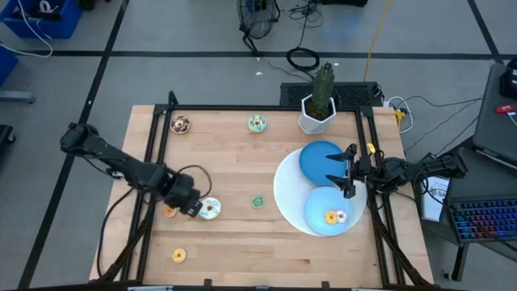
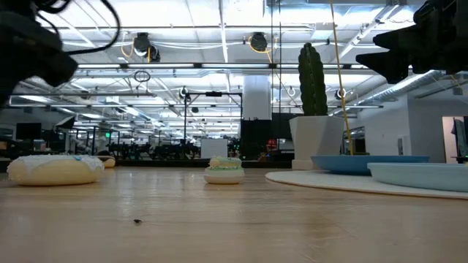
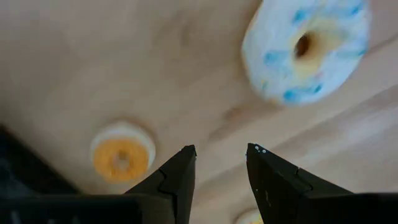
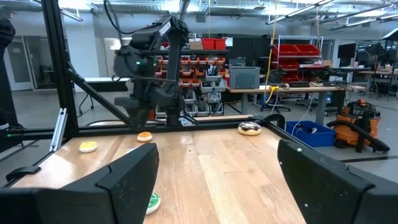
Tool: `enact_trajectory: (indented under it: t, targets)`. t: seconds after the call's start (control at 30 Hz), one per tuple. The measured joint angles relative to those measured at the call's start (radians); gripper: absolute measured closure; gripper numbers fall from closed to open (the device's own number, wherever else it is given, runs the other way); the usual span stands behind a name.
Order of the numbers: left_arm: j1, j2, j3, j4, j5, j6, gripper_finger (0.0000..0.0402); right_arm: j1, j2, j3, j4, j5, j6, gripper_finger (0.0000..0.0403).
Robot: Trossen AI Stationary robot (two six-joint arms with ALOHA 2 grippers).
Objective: Pick & Place donuts
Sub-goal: Put the small orange donut on the light blue plate
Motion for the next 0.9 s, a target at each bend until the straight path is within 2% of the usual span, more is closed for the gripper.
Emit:
enact_trajectory:
  t: [0.17, 0.33, 0.47, 0.57, 0.9]
  targets:
    - [-0.097, 0.000, 0.000, -0.032, -0.028, -0.197, 0.0257, 0.000, 0.000, 0.000, 0.000, 0.000, 0.000, 0.0089]
    - [-0.147, 0.000, -0.020, -0.050, -0.071, -0.349, 0.0257, 0.000, 0.000, 0.000, 0.000, 0.000, 0.000, 0.0089]
    - [-0.162, 0.000, -0.077, -0.006, -0.032, -0.464, 0.0257, 0.000, 0.000, 0.000, 0.000, 0.000, 0.000, 0.0089]
    - [-0.163, 0.000, -0.114, 0.017, 0.023, -0.507, 0.0257, 0.000, 0.000, 0.000, 0.000, 0.000, 0.000, 0.0089]
    - [-0.162, 0.000, -0.198, 0.068, 0.055, -0.539, 0.0257, 0.000, 0.000, 0.000, 0.000, 0.000, 0.000, 0.0089]
